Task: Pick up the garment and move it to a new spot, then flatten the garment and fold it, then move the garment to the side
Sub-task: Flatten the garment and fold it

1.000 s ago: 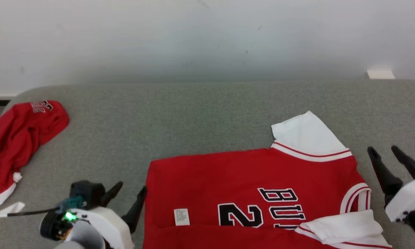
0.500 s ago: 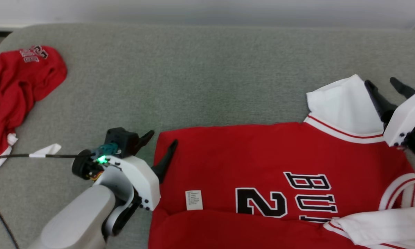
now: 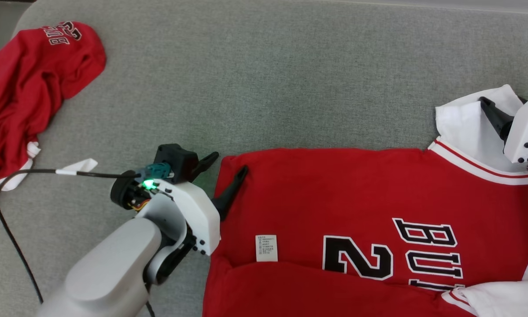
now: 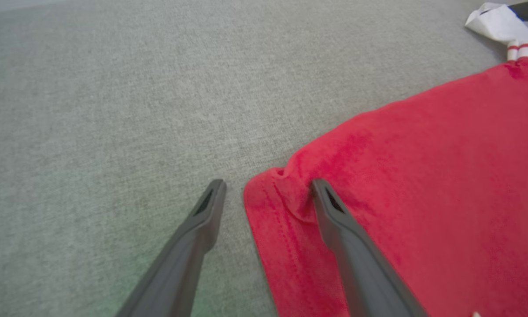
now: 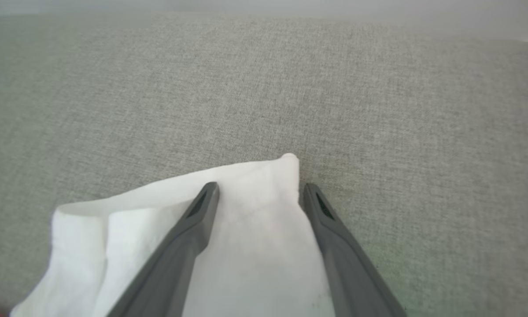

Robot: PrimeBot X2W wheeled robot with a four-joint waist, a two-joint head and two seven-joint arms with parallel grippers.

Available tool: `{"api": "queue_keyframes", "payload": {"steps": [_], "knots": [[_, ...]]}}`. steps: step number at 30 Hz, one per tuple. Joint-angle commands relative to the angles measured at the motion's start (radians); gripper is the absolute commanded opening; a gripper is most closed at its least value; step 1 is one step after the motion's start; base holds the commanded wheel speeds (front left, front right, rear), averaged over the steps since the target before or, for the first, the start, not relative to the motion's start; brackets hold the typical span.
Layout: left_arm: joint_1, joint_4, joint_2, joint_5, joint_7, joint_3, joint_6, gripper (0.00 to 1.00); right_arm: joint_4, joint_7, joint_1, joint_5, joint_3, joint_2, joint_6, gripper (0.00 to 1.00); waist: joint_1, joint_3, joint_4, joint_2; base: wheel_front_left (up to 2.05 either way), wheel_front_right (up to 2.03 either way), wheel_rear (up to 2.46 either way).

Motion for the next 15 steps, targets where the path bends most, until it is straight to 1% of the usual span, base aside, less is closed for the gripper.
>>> {"api": "queue_keyframes", "payload": {"steps": [1, 3, 4, 5, 6, 7, 8, 10, 15], "knots": [[-0.007, 0.003, -0.001, -0.007, 0.005, -0.001, -0.005, 1.0, 0.015, 0.031, 0.012, 0.017, 0.023, -0.002, -0.002, 1.0, -0.0002, 0.0, -0.003, 0.0, 0.0, 0.0, 0.0], [-0.012, 0.005, -0.001, -0.01, 0.009, -0.004, -0.012, 1.0, 0.014, 0.063, 0.014, 0.043, 0.051, -0.003, -0.002, 1.0, -0.0002, 0.002, -0.008, 0.0, 0.0, 0.0, 0.0], [-0.013, 0.005, 0.0, -0.015, 0.014, -0.007, -0.019, 0.8, 0.01, 0.08, 0.015, 0.058, 0.065, -0.004, -0.002, 0.9, -0.0002, 0.003, -0.01, 0.0, 0.0, 0.0, 0.0], [-0.014, 0.004, 0.001, -0.018, 0.017, -0.008, -0.023, 0.45, 0.002, 0.088, 0.014, 0.072, 0.077, -0.005, -0.002, 0.45, -0.0002, 0.005, -0.012, 0.0, 0.0, 0.0, 0.0], [-0.016, 0.003, 0.004, -0.018, 0.019, -0.009, -0.025, 0.19, -0.007, 0.086, 0.013, 0.087, 0.088, -0.007, -0.002, 0.05, -0.0002, 0.006, -0.015, 0.0, 0.0, 0.0, 0.0], [-0.018, 0.003, 0.007, -0.017, 0.022, -0.009, -0.026, 0.05, -0.018, 0.074, 0.011, 0.098, 0.097, -0.009, -0.002, 0.0, -0.0002, 0.006, -0.018, 0.0, 0.0, 0.0, 0.0], [-0.018, 0.003, 0.012, -0.018, 0.024, -0.008, -0.025, 0.0, -0.027, 0.058, 0.01, 0.107, 0.103, -0.011, -0.002, 0.0, -0.0002, 0.004, -0.021, 0.0, 0.0, 0.0, 0.0], [-0.019, 0.005, 0.022, -0.021, 0.023, -0.005, -0.027, 0.0, -0.042, 0.01, 0.004, 0.123, 0.111, -0.019, -0.002, 0.0, -0.0002, -0.005, -0.025, 0.0, 0.0, 0.0, 0.0], [-0.018, 0.017, 0.032, -0.05, 0.018, 0.017, -0.034, 0.0, -0.046, -0.157, -0.003, 0.16, 0.114, -0.032, -0.002, 0.0, -0.0002, -0.049, -0.03, 0.0, 0.0, 0.0, 0.0]]}}
